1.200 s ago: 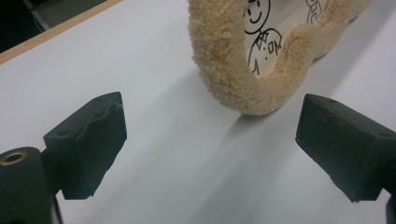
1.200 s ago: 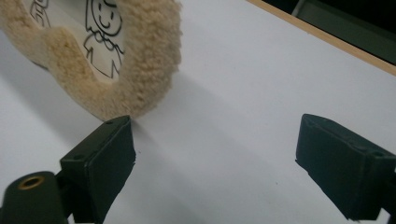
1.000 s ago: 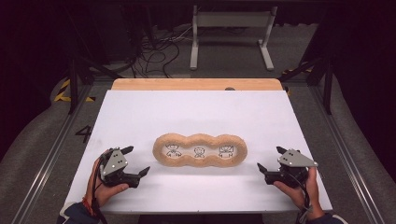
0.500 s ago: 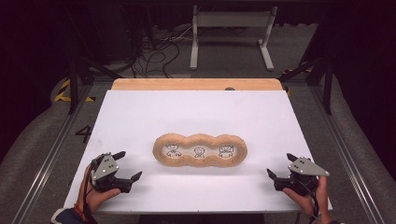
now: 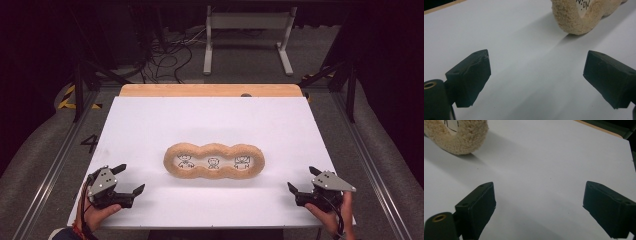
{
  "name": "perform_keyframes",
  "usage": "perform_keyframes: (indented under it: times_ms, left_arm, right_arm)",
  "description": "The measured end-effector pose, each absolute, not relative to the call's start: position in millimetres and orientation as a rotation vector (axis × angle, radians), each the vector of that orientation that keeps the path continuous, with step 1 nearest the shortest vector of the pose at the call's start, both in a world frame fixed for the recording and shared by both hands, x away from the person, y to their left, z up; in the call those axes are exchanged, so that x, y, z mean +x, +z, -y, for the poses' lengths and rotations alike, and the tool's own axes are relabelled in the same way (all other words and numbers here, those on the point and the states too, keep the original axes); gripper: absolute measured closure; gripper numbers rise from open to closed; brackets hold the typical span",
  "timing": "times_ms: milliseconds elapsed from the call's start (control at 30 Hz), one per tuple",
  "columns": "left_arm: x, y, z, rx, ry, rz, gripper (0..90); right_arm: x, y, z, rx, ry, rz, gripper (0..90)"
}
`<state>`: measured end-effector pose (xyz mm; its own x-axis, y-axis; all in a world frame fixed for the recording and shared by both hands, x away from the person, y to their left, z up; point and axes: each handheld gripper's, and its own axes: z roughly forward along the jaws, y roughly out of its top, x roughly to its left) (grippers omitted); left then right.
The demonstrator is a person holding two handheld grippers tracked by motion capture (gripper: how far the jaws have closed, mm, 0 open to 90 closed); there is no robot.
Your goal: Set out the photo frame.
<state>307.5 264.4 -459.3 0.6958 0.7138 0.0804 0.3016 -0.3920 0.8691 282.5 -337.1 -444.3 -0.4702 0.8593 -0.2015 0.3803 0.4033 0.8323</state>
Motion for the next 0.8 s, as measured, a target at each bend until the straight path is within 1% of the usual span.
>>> perform_keyframes:
  times_ms: [500, 800]
  left_arm:
    - [305.1, -456.7, -262.1, 1.982, 0.609, -0.782, 7.9]
    - [307.6, -457.6, -259.0, 1.995, 0.588, -0.766, 7.9]
  right_arm:
    - [283.2, -444.0, 330.8, 1.012, 0.959, -2.048, 10.0]
    - [282.5, -442.4, 336.1, 1.038, 0.982, -2.018, 10.0]
